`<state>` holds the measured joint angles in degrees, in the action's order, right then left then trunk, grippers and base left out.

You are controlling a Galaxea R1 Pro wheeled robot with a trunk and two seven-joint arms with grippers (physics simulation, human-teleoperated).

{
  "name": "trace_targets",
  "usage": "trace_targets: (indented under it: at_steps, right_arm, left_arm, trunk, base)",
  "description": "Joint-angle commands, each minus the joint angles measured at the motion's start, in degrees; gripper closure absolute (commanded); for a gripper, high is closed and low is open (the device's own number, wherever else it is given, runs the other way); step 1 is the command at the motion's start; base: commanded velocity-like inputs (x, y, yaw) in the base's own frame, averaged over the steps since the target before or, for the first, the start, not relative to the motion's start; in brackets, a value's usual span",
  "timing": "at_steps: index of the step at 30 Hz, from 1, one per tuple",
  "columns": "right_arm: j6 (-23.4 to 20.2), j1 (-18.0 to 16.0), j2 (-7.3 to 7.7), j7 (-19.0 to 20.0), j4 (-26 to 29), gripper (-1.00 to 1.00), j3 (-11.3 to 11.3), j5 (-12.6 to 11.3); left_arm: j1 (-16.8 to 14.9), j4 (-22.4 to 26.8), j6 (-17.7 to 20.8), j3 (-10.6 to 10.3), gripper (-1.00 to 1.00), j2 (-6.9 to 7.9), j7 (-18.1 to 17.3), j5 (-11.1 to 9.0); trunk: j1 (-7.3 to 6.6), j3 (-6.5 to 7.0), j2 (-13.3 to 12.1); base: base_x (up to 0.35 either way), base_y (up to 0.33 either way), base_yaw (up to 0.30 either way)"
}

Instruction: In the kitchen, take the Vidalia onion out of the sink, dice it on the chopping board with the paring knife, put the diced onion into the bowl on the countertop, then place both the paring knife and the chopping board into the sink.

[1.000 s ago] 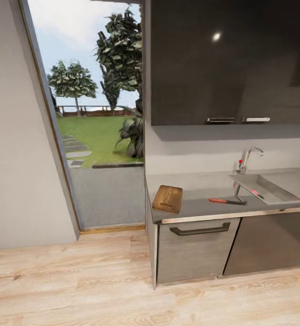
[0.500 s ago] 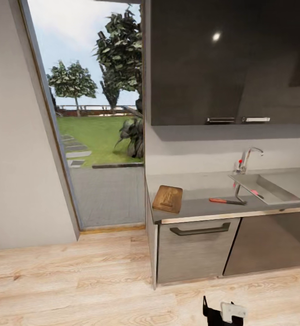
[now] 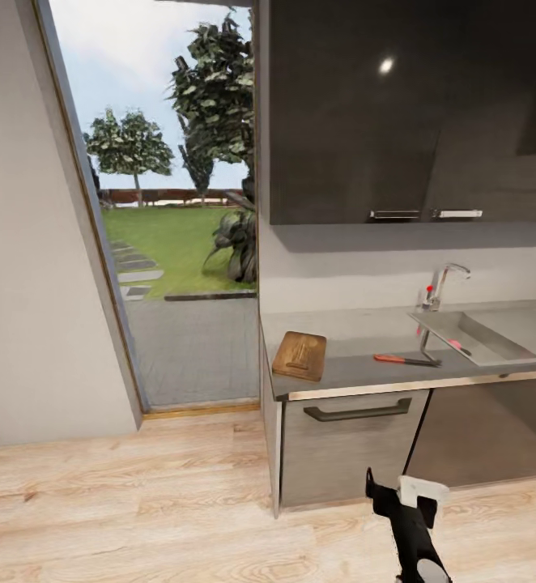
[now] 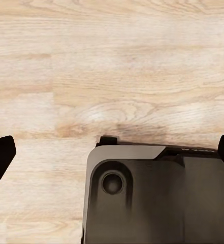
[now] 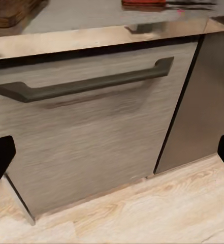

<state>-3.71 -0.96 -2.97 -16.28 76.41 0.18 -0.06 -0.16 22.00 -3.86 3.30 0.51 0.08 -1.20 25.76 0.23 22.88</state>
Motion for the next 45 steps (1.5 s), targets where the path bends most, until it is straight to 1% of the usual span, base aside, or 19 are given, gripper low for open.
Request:
trace_targets:
  at_steps: [1, 3, 7, 14, 16, 18, 22, 23, 26, 27, 28, 29, 30, 31, 33, 35, 39, 42, 45]
  right_arm:
    - [-1.5, 0.0, -0.03, -0.4, 1.5, -1.0, 0.0, 0.0]
    - [-5.5, -0.4, -0.18, -1.8, 6.2, -1.0, 0.1, 0.1]
    - [-10.1, -2.7, -0.82, -3.7, 9.9, -1.0, 0.1, 0.1]
    - [-23.6, -15.4, -2.18, -6.9, 11.8, -1.0, 0.4, 0.2]
    - [-28.2, -20.2, -3.31, -7.1, 11.7, -1.0, 0.4, 0.3]
    - [-31.0, -23.7, -4.58, -7.5, 11.6, -1.0, 0.5, 0.3]
    - [-34.8, -28.4, -5.49, -9.5, 11.2, -1.0, 1.3, 0.3]
    - [-36.2, -30.6, -5.65, -10.5, 10.2, -1.0, 2.2, 0.3]
    - [-37.4, -35.4, -5.83, -11.3, 5.0, -1.0, 3.2, 0.2]
    - [-37.6, -37.6, -5.92, -11.5, 2.1, -1.0, 3.4, 0.2]
    - [-37.7, -41.5, -6.3, -11.6, -2.9, -1.0, 3.5, 0.2]
    - [-37.8, -42.9, -6.51, -11.6, -4.7, -1.0, 3.5, 0.2]
    - [-37.8, -45.9, -6.96, -11.7, -8.6, -1.0, 3.6, 0.2]
    - [-37.7, -47.4, -7.03, -11.7, -10.7, -1.0, 3.6, 0.2]
    - [-37.4, -53.5, -7.03, -11.7, -18.6, -1.0, 3.6, 0.1]
    - [-36.5, -57.4, -7.03, -11.8, -23.2, -1.0, 3.5, -0.1]
    - [-34.4, -58.9, -7.03, -11.9, -25.0, -1.0, 3.4, 0.0]
    - [-33.9, -59.2, -7.03, -12.1, -25.3, -1.0, 1.8, 0.0]
    - [-33.8, -59.2, -7.03, -12.2, -25.6, -1.0, -5.0, 0.0]
  left_arm:
    - [0.0, -0.1, -0.2, 0.1, -1.0, 0.0, 0.0, -0.1]
    - [0.0, -0.2, -0.2, 0.1, -1.0, 0.01, 0.0, -0.1]
    - [0.0, -0.2, -0.2, 0.2, -1.0, 0.01, 0.0, -0.1]
    - [0.0, -0.2, -0.2, 0.2, -1.0, 0.02, 0.0, -0.1]
    - [0.0, -0.2, -0.2, 0.2, -1.0, 0.02, 0.0, -0.1]
    - [0.0, -0.2, -0.2, 0.2, -1.0, 0.02, 0.0, -0.1]
    - [0.0, -0.2, -0.2, 0.2, -1.0, 0.02, 0.0, -0.1]
    - [0.0, -0.2, -0.2, 0.2, -1.0, 0.02, 0.0, -0.1]
    - [0.0, -0.2, -0.2, 0.2, -1.0, 0.02, 0.0, -0.1]
    - [0.0, -0.2, -0.2, 0.2, -1.0, 0.02, 0.0, -0.1]
    - [0.0, -0.2, -0.2, 0.2, -1.0, 0.02, 0.0, -0.1]
    - [0.0, -0.2, -0.2, 0.2, -1.0, 0.02, 0.0, -0.1]
    - [0.0, -0.2, -0.2, 0.2, -1.0, 0.02, 0.0, -0.1]
    - [0.0, -0.2, -0.2, 0.2, -1.0, 0.02, 0.0, -0.1]
    - [0.0, -0.2, -0.2, 0.2, -1.0, 0.02, 0.0, -0.1]
    - [0.0, -0.2, -0.2, 0.2, -1.0, 0.03, 0.0, -0.1]
    - [0.0, -0.2, -0.2, 0.3, -1.0, 0.07, 0.0, -0.1]
    - [0.0, -0.2, -0.2, 0.2, -1.0, 0.1, 0.0, -0.1]
    - [0.0, -0.2, -0.2, 0.2, -1.0, 0.1, -0.1, -0.1]
  trunk:
    - [0.02, -0.03, 0.0]
    - [0.02, -0.03, 0.0]
    - [0.02, -0.03, 0.0]
    - [0.02, -0.03, 0.0]
    - [0.02, -0.03, 0.0]
    - [0.02, -0.03, 0.0]
    - [0.02, -0.03, 0.0]
    - [0.02, -0.03, 0.0]
    - [0.02, -0.03, 0.0]
    - [0.02, -0.03, 0.0]
    - [0.02, -0.03, 0.0]
    - [0.02, -0.03, 0.0]
    - [0.02, -0.03, 0.0]
    - [0.02, -0.03, 0.0]
    - [0.02, -0.03, 0.0]
    - [0.02, -0.03, 0.0]
    - [0.02, -0.03, 0.0]
    - [0.02, -0.03, 0.0]
    - [0.02, 0.02, 0.0]
  base:
    - [0.0, 0.0, 0.0]
    - [0.0, 0.0, 0.0]
    - [0.0, 0.0, 0.0]
    - [0.0, 0.0, 0.0]
    - [0.0, 0.019, 0.0]
    - [0.0, 0.102, 0.0]
    - [0.0, 0.212, 0.0]
    - [0.0, 0.282, 0.0]
    - [0.0, 0.297, 0.0]
    - [0.0, 0.305, 0.0]
    - [0.0, 0.308, 0.0]
    - [0.0, 0.308, 0.0]
    - [0.0, 0.309, 0.0]
    - [0.0, 0.31, 0.0]
    - [0.0, 0.31, 0.0]
    - [0.0, 0.311, 0.0]
    - [0.016, 0.311, 0.0]
    - [0.098, 0.311, 0.0]
    - [0.154, 0.311, -0.067]
